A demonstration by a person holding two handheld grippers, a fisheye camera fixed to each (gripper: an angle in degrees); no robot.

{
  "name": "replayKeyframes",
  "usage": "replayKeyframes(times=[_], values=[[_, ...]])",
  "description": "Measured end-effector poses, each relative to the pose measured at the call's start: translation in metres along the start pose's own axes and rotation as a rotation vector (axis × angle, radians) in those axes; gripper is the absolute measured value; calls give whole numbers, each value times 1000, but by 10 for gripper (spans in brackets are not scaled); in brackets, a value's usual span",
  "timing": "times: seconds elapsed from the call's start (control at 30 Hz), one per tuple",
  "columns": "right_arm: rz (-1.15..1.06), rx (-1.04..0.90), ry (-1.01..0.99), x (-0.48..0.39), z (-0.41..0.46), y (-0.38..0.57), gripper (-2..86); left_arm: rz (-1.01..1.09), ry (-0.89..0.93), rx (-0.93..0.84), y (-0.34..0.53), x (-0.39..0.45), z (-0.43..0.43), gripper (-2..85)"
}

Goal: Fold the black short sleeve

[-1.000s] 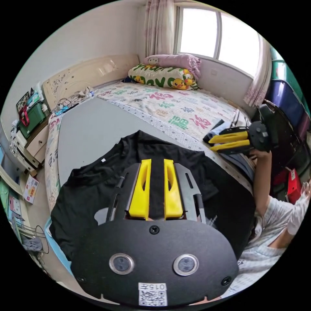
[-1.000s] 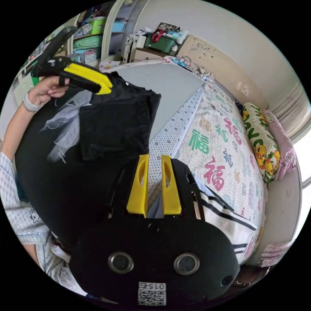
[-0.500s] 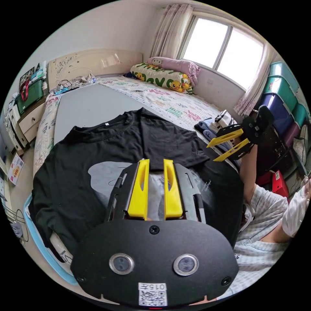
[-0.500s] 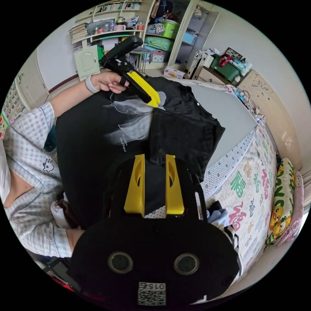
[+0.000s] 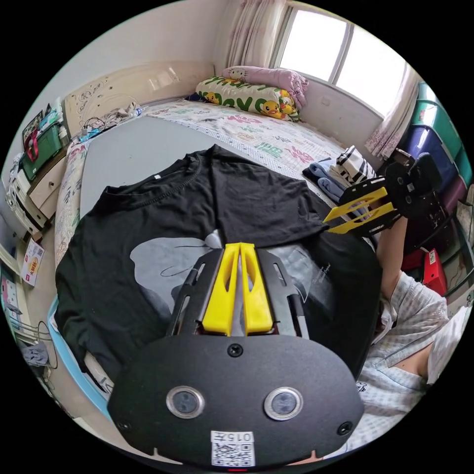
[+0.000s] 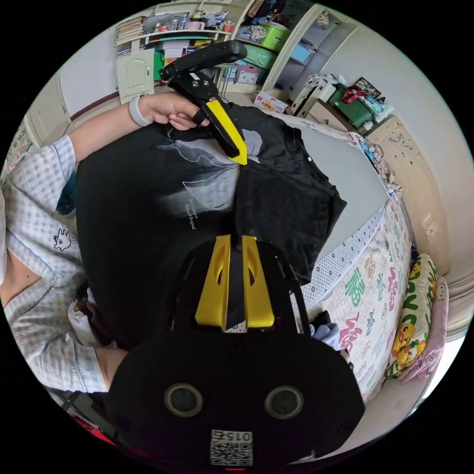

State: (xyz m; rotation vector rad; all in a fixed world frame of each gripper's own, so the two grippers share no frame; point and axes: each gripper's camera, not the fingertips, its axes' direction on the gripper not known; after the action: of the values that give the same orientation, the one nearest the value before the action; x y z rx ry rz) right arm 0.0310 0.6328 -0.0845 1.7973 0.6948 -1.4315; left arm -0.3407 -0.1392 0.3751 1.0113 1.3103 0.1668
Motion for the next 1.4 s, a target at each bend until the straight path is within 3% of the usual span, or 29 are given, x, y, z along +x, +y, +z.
replayKeyframes(times=[0.2,0.33,0.6,0.83,0.97,1.13,1.27,1.4], values=[[-15,-48,13,-2,9,-5,53,-25,1,16,-4,-26,-26,16],[-39,-86,-17,-1,18,-7,63,-58,-5,-15,-17,-45,-38,74],[-39,-113,65,-3,23,-9,-3,-42,-31,-3,-41,-52,-87,16],[-60,-10,49,-2,5,2,-8,-12,-98,42,-73,-46,-162,5],[-88,-89,9,3,25,0,9,7,-105,-35,-105,-42,-174,7],[-127,-39,-70,9,11,22,78,66,-188,-99,-145,-17,-203,19],[111,157,25,48,-18,50,77,99,-336,-46,-178,16,-253,31],[457,174,46,104,-7,63,82,305,-146,128,-211,96,-288,49]])
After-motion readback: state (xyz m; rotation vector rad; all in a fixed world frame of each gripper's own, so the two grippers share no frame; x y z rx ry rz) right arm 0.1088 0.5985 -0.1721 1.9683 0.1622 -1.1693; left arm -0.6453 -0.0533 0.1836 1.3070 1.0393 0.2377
